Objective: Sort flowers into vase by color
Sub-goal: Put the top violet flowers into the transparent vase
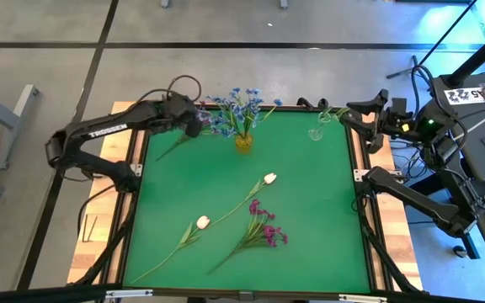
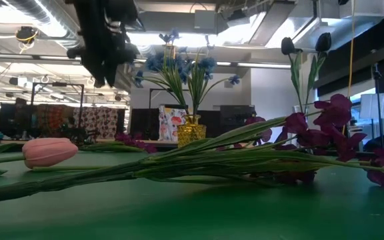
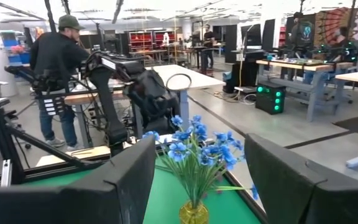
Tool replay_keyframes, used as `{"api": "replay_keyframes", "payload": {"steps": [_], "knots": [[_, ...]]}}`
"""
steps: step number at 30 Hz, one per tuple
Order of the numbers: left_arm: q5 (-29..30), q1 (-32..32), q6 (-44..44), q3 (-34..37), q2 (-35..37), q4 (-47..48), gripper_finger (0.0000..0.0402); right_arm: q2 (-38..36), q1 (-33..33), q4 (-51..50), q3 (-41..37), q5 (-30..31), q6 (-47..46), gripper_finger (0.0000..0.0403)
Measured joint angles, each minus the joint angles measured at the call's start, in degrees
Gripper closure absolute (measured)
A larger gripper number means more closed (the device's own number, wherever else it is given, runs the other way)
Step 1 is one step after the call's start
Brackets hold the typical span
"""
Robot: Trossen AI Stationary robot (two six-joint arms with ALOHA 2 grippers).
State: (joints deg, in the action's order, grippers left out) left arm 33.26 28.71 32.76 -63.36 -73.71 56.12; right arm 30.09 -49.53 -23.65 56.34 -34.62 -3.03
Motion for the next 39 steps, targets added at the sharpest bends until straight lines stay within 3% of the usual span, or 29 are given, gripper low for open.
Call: {"api": "replay_keyframes", "payload": {"steps": [9, 18, 25, 28, 32, 36, 39], "knots": [[-1.5, 6.61, 0.99, 0.08, -6.47, 2.57, 0.0262, 0.0, 0.01, -1.54, 0.0, -2.49, 0.02, 0.0157], [1.71, 10.65, 2.5, 0.08, 0.06, 3.48, 0.0262, 0.0, 0.01, -4.69, 0.0, -2.51, 0.64, 0.0157], [-0.9, 12.55, 7.05, 2.83, 1.55, 5.76, 0.0262, 0.0, 0.01, -5.35, 0.0, -2.51, 1.91, 0.0157], [-1.98, 13.06, 8.58, 7.73, 1.51, 2.68, 0.0262, -0.28, 0.01, -5.54, 0.0, -2.49, 1.99, 0.0157], [-8.44, 16.21, 8.85, 15.91, 1.46, -4.97, 0.0262, -0.46, 0.01, -5.93, 0.02, -2.51, 2.03, 0.0157], [-15.65, 17.86, 2.82, 21.61, 1.46, -14.47, 0.0262, -0.37, 0.0, -6.55, 0.02, -2.51, 2.03, 0.0157], [-16.13, 16.33, -0.55, 22.85, 1.45, -17.83, 0.0262, -0.44, 0.01, -6.68, 0.02, -2.51, 2.14, 0.0157]]}}
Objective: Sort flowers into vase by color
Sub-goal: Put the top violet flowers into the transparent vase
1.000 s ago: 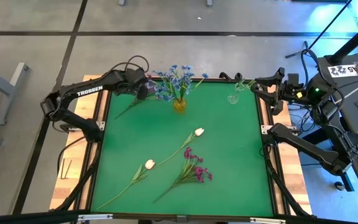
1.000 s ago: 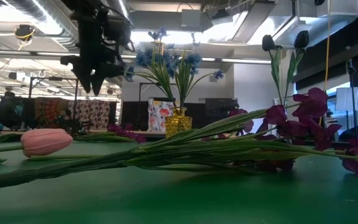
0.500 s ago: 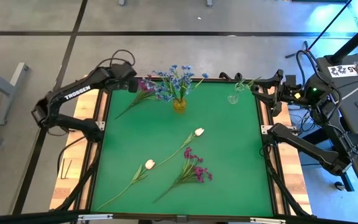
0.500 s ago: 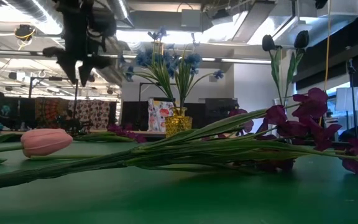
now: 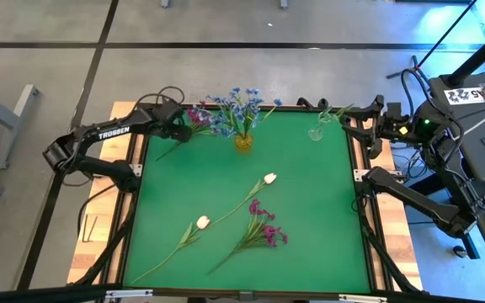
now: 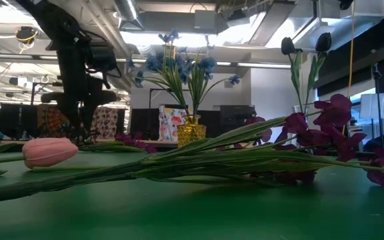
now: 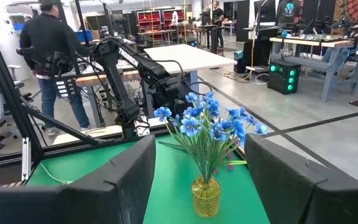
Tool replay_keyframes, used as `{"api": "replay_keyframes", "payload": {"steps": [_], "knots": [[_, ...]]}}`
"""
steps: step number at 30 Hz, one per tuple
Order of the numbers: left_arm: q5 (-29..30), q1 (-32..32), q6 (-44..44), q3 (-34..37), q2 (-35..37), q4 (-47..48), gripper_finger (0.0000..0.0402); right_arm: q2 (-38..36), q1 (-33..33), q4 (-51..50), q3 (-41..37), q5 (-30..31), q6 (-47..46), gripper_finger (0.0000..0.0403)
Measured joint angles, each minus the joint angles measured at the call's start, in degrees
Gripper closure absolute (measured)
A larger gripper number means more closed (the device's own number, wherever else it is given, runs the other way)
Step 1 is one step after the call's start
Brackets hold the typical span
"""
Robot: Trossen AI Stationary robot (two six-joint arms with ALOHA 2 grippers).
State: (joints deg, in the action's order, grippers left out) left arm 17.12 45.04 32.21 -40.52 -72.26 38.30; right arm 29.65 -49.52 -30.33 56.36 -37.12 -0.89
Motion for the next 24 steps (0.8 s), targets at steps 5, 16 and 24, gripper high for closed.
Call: {"api": "replay_keyframes", "payload": {"steps": [5, 16, 24], "knots": [[-1.06, -2.49, -5.92, 0.14, -1.12, -2.16, 0.0262, 0.07, 0.0, 0.28, 0.0, 0.02, 1.14, 0.0157], [-7.64, -2.74, -11.41, 0.16, -7.2, -2.05, 0.0262, 0.07, 0.0, 0.22, 0.0, 0.46, 1.23, 0.0157], [-6.2, -2.19, -10.5, 0.1, -13.72, -1.96, 0.0262, 0.07, 0.0, 0.04, -0.02, 0.46, 1.2, 0.0157]]}}
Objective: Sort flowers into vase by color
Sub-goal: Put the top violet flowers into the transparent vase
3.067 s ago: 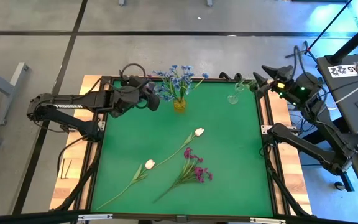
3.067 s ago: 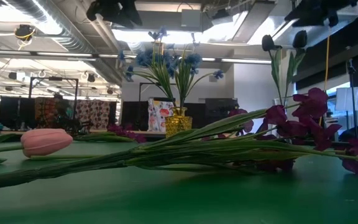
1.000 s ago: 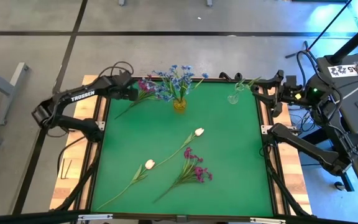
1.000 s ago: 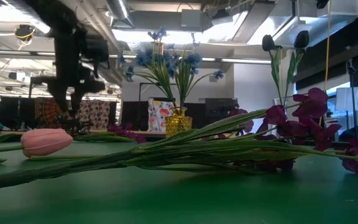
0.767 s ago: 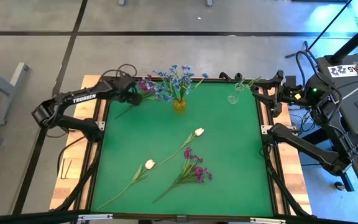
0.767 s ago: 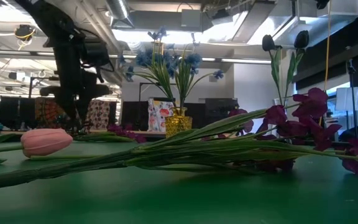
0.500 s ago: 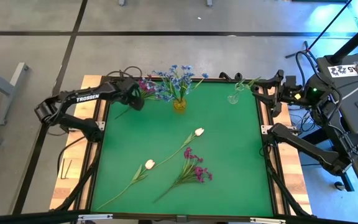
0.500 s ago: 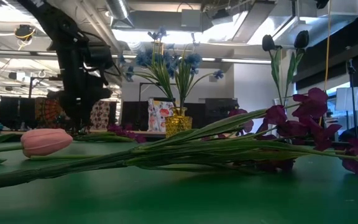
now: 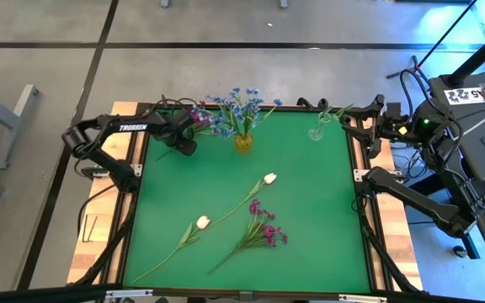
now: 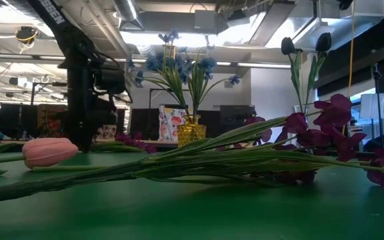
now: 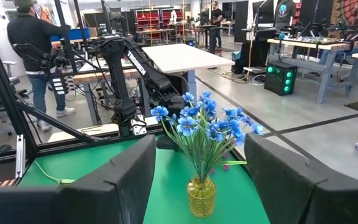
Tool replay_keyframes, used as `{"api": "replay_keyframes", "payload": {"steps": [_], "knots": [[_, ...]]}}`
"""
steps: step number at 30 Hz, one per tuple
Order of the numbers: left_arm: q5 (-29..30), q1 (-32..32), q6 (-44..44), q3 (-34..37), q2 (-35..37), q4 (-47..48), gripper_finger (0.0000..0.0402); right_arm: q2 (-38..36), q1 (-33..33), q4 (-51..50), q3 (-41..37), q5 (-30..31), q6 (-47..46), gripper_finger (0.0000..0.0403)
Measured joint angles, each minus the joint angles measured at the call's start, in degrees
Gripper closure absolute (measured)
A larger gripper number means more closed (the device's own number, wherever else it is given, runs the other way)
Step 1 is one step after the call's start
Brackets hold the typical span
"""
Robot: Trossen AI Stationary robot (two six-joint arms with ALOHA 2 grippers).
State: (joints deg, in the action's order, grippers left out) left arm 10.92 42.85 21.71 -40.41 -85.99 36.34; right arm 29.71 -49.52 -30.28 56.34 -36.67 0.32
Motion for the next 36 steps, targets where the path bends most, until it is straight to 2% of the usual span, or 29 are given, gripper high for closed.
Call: {"api": "replay_keyframes", "payload": {"steps": [6, 9, 15, 20, 26, 36], "knots": [[0.13, -0.04, 3.06, -0.22, -1.75, 0.22, 0.0269, 0.0, 0.0, -0.04, 0.0, 0.0, 0.0, 0.0157], [-0.05, -0.07, 5.07, -0.1, -0.8, 0.25, 0.0297, 0.0, -0.01, -0.04, -0.02, 0.0, 0.0, 0.0157], [1.12, 0.04, 9.54, 0.23, 1.33, 1.79, 0.0388, 0.0, 0.0, -0.41, -0.02, -0.02, -0.04, 0.0157], [2.03, -0.23, 11.45, 0.23, 3.6, 3.08, 0.0393, 0.0, 0.0, -0.66, -0.02, 0.0, -0.04, 0.0157], [6.17, -0.28, 14.33, 0.21, 13.21, 6.47, 0.0397, 0.0, 0.0, -1.86, -0.04, 0.0, -0.04, 0.0157], [7.61, -1.09, 17.33, 0.16, 37.38, 5.63, 0.0399, 0.0, -0.01, -0.6, -0.04, -0.12, -0.19, 0.0157]]}}
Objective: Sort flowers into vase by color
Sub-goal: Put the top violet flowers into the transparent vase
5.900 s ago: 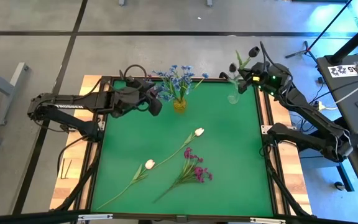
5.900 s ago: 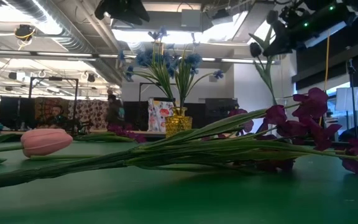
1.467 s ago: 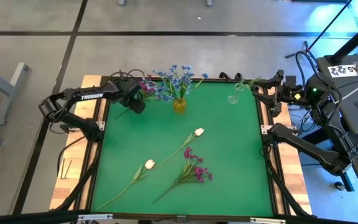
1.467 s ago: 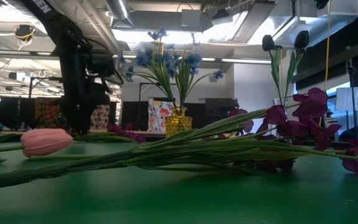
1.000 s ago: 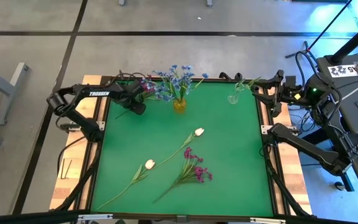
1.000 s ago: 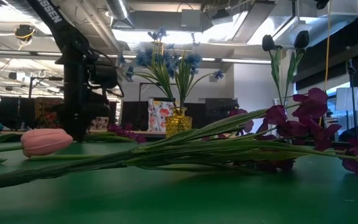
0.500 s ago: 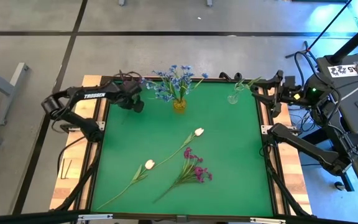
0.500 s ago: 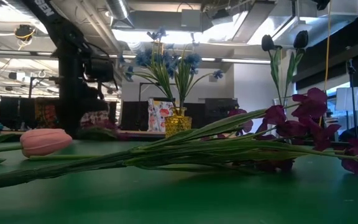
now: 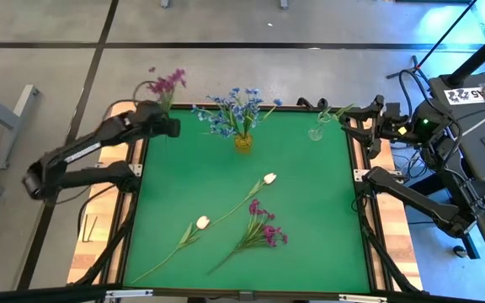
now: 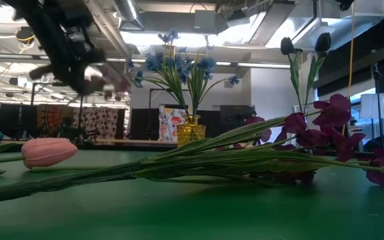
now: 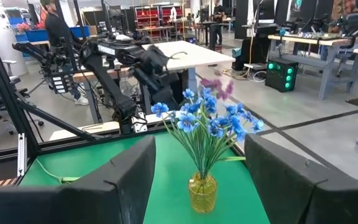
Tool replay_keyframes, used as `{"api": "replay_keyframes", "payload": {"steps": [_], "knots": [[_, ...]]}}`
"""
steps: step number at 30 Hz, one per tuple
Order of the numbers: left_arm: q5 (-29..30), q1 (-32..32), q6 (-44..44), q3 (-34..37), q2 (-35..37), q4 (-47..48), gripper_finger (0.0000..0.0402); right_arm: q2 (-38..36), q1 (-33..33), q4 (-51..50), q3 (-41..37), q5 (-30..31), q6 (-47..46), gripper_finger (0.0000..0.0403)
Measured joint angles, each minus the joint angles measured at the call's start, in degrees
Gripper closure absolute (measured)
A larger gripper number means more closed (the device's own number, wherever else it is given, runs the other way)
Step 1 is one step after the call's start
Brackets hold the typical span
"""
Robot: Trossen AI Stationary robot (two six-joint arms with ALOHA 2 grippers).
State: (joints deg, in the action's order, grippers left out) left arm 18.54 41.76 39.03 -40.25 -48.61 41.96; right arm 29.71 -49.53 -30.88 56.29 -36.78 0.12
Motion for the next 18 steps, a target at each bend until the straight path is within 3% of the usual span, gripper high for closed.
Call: {"api": "replay_keyframes", "payload": {"steps": [9, 18], "knots": [[-2.45, -9.81, -0.52, -0.11, 15.43, -13.38, 0.0399, 0.2, 0.01, 12.39, -0.02, -8.26, -7.83, 0.0157], [-7.48, -23.51, -8.49, -0.2, 13.51, -42.09, 0.04, 7.39, 3.35, 21.72, -0.04, -9.34, -14.34, 0.0157]]}}
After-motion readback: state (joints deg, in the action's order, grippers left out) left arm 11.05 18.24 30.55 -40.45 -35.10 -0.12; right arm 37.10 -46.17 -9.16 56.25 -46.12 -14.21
